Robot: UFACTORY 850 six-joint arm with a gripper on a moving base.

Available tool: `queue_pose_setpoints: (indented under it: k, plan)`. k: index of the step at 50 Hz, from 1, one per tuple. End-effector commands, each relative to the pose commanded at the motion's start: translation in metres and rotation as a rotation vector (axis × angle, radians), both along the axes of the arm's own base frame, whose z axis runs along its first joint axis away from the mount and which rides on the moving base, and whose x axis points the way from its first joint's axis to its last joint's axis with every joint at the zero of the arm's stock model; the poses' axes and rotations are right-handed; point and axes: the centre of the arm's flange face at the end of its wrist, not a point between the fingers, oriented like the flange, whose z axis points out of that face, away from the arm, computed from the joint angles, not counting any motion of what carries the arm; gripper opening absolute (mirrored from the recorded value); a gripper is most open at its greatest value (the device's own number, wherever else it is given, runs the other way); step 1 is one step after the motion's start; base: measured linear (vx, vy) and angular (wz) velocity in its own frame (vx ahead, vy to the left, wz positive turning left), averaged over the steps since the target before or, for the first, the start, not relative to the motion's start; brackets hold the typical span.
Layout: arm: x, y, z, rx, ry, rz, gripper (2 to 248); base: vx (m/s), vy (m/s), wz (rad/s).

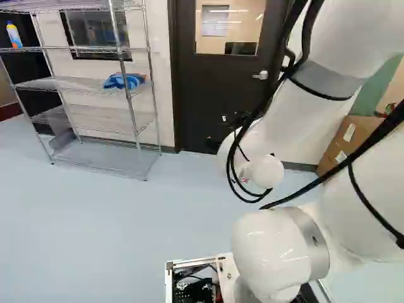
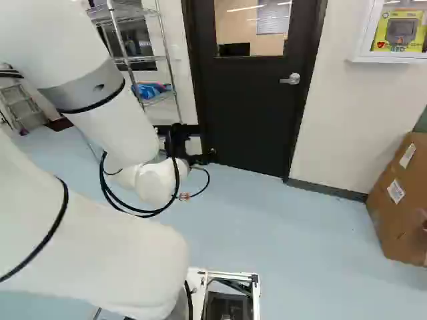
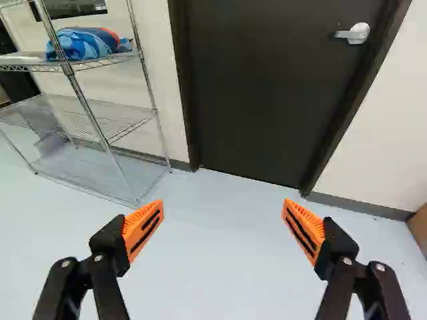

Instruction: Open the door and move inside

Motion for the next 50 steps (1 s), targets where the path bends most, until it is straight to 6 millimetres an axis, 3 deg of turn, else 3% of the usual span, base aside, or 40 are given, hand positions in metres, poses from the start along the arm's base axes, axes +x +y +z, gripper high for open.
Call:
queue_pose_setpoints:
  k: [25,50]
  plan:
    - [0.0000,0.0000,0.0000,0.000,0.000,0.000,247,0.004,0.000,0.000]
    - [0.0000,0.0000,0.0000,0.000,0.000,0.000,247,0.100,-0.001,-0.006]
